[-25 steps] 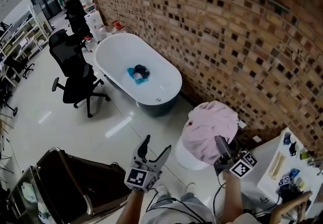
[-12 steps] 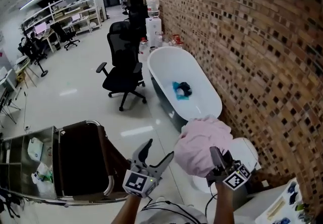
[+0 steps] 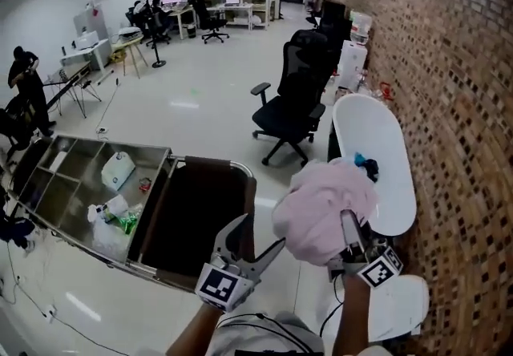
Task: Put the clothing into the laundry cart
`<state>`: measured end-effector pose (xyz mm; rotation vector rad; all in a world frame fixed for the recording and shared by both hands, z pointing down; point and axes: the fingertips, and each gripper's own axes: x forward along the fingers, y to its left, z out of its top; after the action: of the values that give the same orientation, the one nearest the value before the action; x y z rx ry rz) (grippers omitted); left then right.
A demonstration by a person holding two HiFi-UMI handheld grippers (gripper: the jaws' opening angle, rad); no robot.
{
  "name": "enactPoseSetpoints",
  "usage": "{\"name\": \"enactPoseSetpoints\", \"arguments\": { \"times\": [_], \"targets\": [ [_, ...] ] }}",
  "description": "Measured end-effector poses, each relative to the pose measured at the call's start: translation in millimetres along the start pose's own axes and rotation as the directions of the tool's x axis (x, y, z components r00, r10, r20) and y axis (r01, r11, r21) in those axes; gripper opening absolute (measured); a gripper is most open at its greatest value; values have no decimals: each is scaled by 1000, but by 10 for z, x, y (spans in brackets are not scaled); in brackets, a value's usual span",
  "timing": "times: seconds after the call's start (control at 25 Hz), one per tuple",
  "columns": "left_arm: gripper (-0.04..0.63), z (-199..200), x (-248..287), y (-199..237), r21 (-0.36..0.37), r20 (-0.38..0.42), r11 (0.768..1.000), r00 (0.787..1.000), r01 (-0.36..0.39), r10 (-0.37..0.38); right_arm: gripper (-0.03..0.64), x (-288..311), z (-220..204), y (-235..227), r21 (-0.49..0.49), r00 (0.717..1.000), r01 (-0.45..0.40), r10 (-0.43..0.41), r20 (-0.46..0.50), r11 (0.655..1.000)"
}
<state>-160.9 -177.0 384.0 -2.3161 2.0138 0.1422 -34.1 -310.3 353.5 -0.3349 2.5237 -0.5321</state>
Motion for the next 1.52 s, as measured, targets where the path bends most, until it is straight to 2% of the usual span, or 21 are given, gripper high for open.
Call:
{"name": "enactPoseSetpoints", "arguments": {
  "times": [0.08,0.16,0.24,0.36,0.44,0.48,0.52,0.6,0.64,0.72,0.76,0.8,0.88,0.96,1.04,1.08,1.16,1.32,1.4,1.48,1.52],
  "targets": [
    [356,35,-133,234,10,7,996,996,-87,87,120,425,-149,166,93,992,-122,124,-10,988],
    [356,91,-248,426,21,20,985,985,-171,170,120,798,-263,372,182,969,-240,245,-7,954],
    [357,154,-357,593,31,32,966,967,-255,254,120,1093,-368,488,223,947,-310,322,-17,924],
    [357,209,-519,775,40,35,922,923,-385,384,120,1479,-620,634,324,906,-384,421,-49,865],
    [357,244,-634,859,43,37,881,882,-471,470,121,1674,-865,722,391,876,-409,474,-84,825],
    [356,263,-691,894,46,39,857,859,-513,511,121,1743,-1031,714,403,868,-399,481,-122,823],
    [356,276,-746,921,51,40,834,835,-550,549,121,1785,-1233,658,393,864,-372,468,-184,841],
    [356,271,-840,945,60,35,791,794,-608,607,124,1777,-1706,436,313,844,-279,387,-371,908],
    [357,252,-872,947,63,30,774,777,-630,629,124,1725,-1956,304,267,816,-232,337,-470,935],
    [357,183,-913,947,54,18,747,749,-662,662,130,1553,-2421,68,220,739,-165,269,-618,961],
    [356,141,-926,948,44,10,737,738,-675,675,137,1474,-2590,-20,219,715,-149,259,-650,964],
    [357,102,-933,949,35,2,730,730,-683,683,155,1427,-2689,-74,227,709,-148,263,-654,963],
    [356,32,-940,961,31,-14,724,724,-689,689,172,1419,-2733,-108,243,726,-168,287,-626,955],
    [356,-38,-974,999,48,-20,726,726,-686,688,202,1438,-2719,-109,250,728,-179,299,-617,952],
    [356,-39,-995,1018,53,-19,734,734,-677,678,264,1402,-2695,-116,258,719,-171,300,-627,951],
    [357,-13,-1001,1017,47,-19,739,739,-672,673,322,1363,-2674,-122,261,719,-160,293,-630,952],
    [356,-4,-1050,1035,41,-22,745,745,-666,667,407,1281,-2612,-149,247,731,-143,270,-626,958],
    [356,-84,-1107,1126,41,-37,759,758,-650,651,412,1114,-2549,-269,216,744,-114,228,-629,970],
    [357,-89,-1116,1130,36,-35,766,765,-642,643,413,1028,-2441,-348,221,771,-77,199,-605,972],
    [356,-90,-1128,1126,29,-33,773,773,-633,634,411,984,-2184,-378,175,822,-74,159,-547,982],
    [356,-103,-1133,1129,28,-35,777,776,-629,629,411,980,-2019,-352,122,848,-97,146,-509,988]
  ]
}}
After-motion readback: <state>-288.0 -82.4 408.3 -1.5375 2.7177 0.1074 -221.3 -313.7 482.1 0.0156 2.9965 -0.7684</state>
